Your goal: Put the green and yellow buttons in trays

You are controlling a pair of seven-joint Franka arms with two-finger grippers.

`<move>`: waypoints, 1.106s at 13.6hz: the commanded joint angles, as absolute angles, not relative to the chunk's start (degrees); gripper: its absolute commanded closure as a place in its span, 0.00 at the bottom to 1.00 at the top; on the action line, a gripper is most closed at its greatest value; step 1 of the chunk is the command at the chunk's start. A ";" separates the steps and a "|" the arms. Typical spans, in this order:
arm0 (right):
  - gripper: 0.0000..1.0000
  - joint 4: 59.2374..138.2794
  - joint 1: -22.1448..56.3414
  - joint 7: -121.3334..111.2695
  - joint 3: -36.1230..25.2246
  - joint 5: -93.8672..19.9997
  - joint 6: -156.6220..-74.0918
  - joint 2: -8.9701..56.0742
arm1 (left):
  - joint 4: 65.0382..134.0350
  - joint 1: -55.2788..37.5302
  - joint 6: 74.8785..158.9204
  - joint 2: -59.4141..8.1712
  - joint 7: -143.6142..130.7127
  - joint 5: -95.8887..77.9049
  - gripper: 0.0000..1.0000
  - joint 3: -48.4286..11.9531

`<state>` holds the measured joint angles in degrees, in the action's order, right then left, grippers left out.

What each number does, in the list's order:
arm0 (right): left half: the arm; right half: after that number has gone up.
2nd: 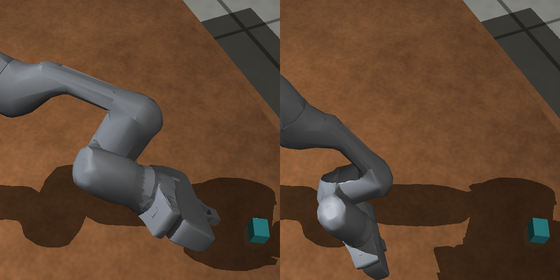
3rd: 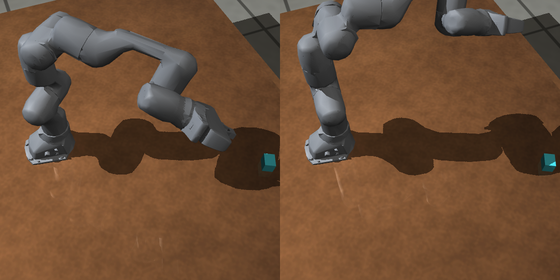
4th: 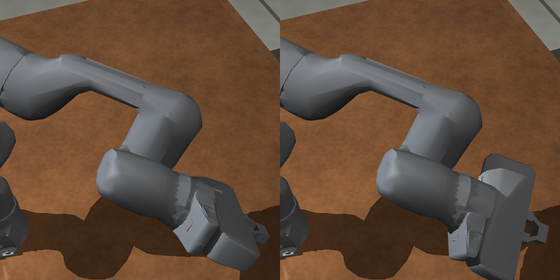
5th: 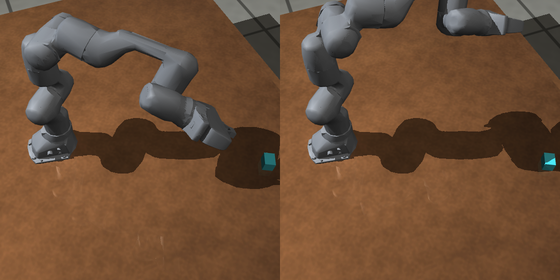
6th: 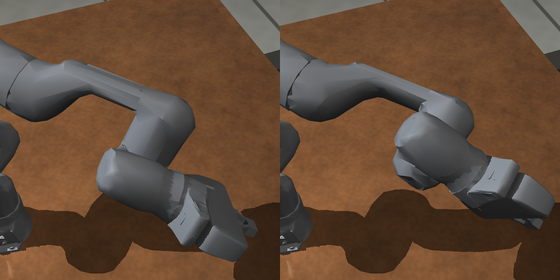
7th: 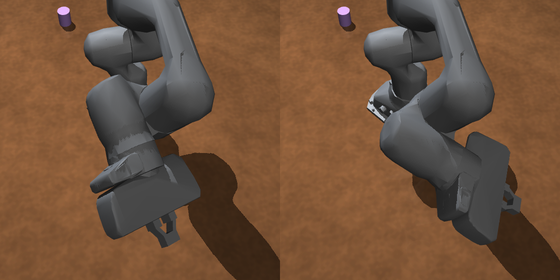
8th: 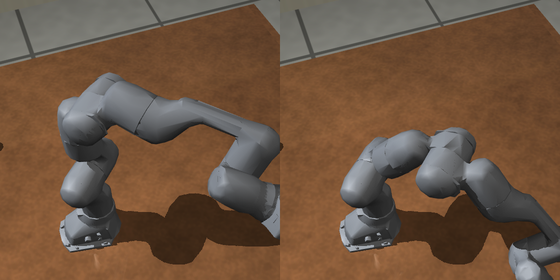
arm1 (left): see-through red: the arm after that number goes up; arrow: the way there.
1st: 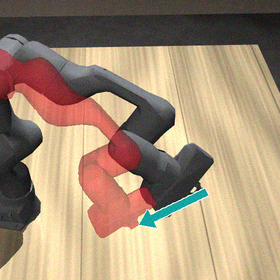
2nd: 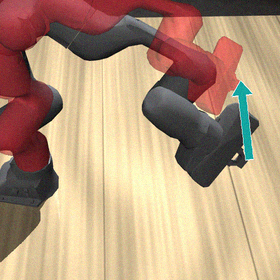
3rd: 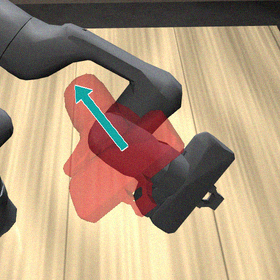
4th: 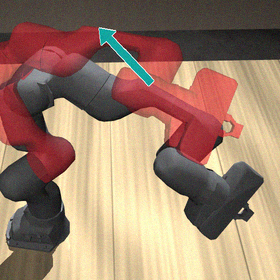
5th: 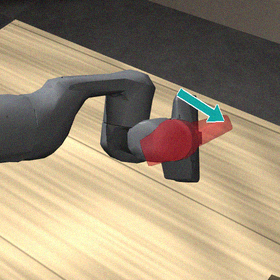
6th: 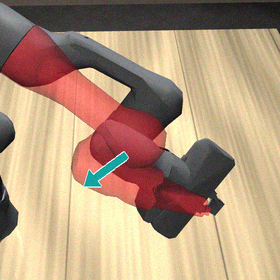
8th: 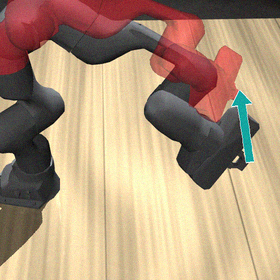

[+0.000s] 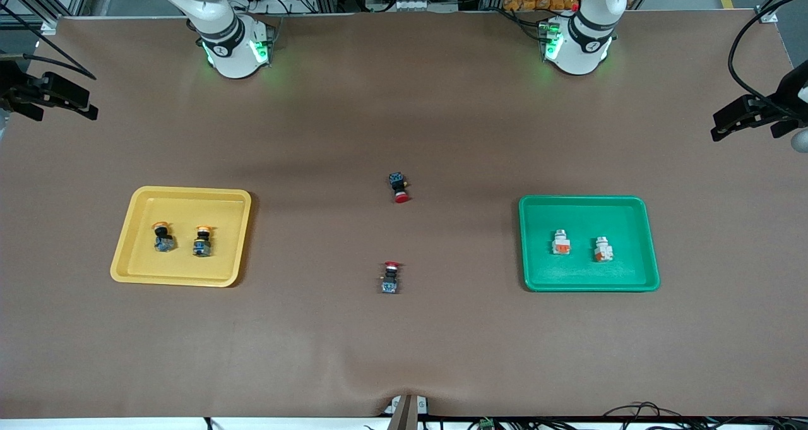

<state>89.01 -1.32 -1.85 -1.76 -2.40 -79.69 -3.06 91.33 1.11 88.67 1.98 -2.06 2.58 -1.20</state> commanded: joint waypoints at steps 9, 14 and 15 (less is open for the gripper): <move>0.00 88.07 -2.72 -1.23 -0.62 -2.64 -79.37 -2.72 | 91.05 1.41 87.98 2.46 -2.11 -0.53 0.00 -0.97; 0.00 87.98 -2.72 -1.23 -0.62 -2.64 -79.37 -2.72 | 90.97 1.14 87.98 2.55 -1.23 -0.53 0.00 -1.14; 0.00 87.98 -2.72 -1.23 -0.62 -2.64 -79.37 -2.72 | 90.97 1.06 87.98 2.55 -1.23 -0.53 0.00 -1.14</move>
<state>89.01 -1.32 -1.84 -1.71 -2.42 -79.77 -2.93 91.32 1.20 88.66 2.02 -1.89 0.40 -1.17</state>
